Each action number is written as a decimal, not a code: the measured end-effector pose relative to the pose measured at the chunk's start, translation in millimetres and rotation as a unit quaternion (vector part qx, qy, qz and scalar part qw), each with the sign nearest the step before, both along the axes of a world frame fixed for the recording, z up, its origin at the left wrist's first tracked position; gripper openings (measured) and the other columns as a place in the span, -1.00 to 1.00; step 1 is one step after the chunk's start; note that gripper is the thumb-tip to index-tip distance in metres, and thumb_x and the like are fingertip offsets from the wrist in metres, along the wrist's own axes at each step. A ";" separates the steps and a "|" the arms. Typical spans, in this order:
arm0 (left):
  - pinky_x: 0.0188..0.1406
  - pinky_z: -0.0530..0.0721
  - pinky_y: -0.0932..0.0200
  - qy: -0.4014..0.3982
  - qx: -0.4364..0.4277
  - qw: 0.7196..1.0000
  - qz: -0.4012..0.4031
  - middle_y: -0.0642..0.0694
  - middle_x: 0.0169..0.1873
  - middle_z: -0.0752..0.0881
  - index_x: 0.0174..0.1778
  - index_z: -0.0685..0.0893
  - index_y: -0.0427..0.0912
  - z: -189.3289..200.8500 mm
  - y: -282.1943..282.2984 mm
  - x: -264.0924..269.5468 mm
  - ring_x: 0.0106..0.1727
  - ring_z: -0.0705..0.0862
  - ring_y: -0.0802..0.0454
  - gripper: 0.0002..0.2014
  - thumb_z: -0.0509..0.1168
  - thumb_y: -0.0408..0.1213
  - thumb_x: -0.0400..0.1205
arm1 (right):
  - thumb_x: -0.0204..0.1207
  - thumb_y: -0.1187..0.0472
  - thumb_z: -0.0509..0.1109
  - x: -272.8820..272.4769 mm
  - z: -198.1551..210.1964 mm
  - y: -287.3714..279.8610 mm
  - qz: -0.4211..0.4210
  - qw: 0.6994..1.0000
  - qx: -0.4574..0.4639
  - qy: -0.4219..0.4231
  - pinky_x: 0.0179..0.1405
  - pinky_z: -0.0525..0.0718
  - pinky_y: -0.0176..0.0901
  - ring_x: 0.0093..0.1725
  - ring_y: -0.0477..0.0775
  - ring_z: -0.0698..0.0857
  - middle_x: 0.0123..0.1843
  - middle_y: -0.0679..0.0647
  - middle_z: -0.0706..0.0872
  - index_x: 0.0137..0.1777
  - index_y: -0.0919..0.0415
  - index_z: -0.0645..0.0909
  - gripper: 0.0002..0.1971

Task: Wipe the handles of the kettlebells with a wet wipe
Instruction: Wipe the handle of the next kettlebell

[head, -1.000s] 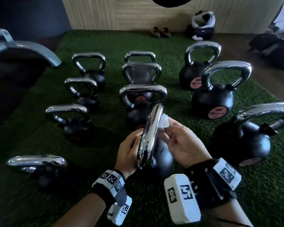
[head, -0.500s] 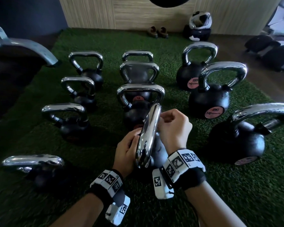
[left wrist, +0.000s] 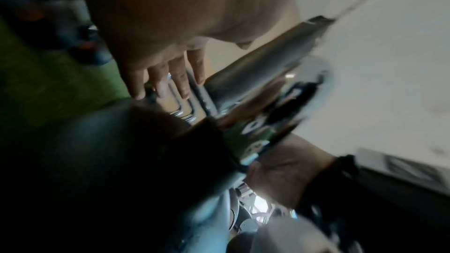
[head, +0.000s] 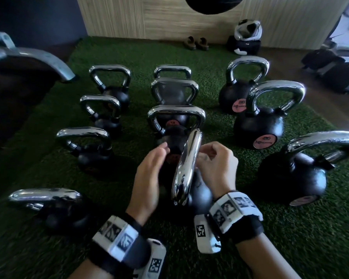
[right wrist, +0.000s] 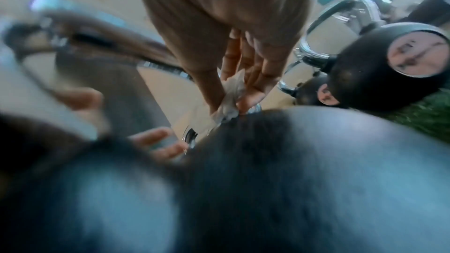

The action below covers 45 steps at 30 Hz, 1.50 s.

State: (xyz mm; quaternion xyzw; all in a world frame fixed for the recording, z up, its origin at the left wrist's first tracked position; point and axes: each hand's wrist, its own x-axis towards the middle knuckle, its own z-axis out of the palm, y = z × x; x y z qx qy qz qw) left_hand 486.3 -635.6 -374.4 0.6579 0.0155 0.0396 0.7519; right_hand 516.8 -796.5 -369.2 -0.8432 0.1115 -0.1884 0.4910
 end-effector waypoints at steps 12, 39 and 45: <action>0.61 0.53 -0.01 -0.235 0.416 0.878 0.035 -0.07 0.57 0.60 0.69 0.45 -0.15 2.2 -18.5 -25.9 0.68 0.46 0.00 -0.21 0.27 -0.10 0.44 | 0.49 0.04 0.41 50.2 29.2 -46.2 0.264 0.956 -0.121 -0.033 0.36 0.71 -0.02 0.21 -0.24 0.77 0.17 -0.26 0.83 0.19 -0.26 0.80 -0.69; 0.77 0.20 -0.09 -0.202 0.491 0.801 -0.277 0.39 0.70 0.28 0.65 0.36 0.44 57.3 59.6 37.4 0.80 0.01 0.29 -0.20 0.57 -0.08 0.53 | 0.29 0.22 0.77 -23.8 15.2 -54.1 0.128 0.970 -0.171 -0.117 0.05 0.55 -0.57 -0.03 -0.17 0.72 -0.04 -0.26 0.75 0.28 0.10 0.81 -0.49; 0.82 0.11 0.00 -0.307 0.414 0.837 -0.182 0.27 0.62 0.48 0.63 0.51 0.22 81.3 -9.6 14.2 0.74 0.24 0.31 -0.37 0.50 -0.09 0.62 | 0.37 0.14 0.72 -48.5 34.5 -97.3 0.127 0.982 -0.131 0.047 0.00 0.63 -0.53 0.02 -0.29 0.76 0.07 -0.25 0.82 0.30 -0.23 0.78 -0.51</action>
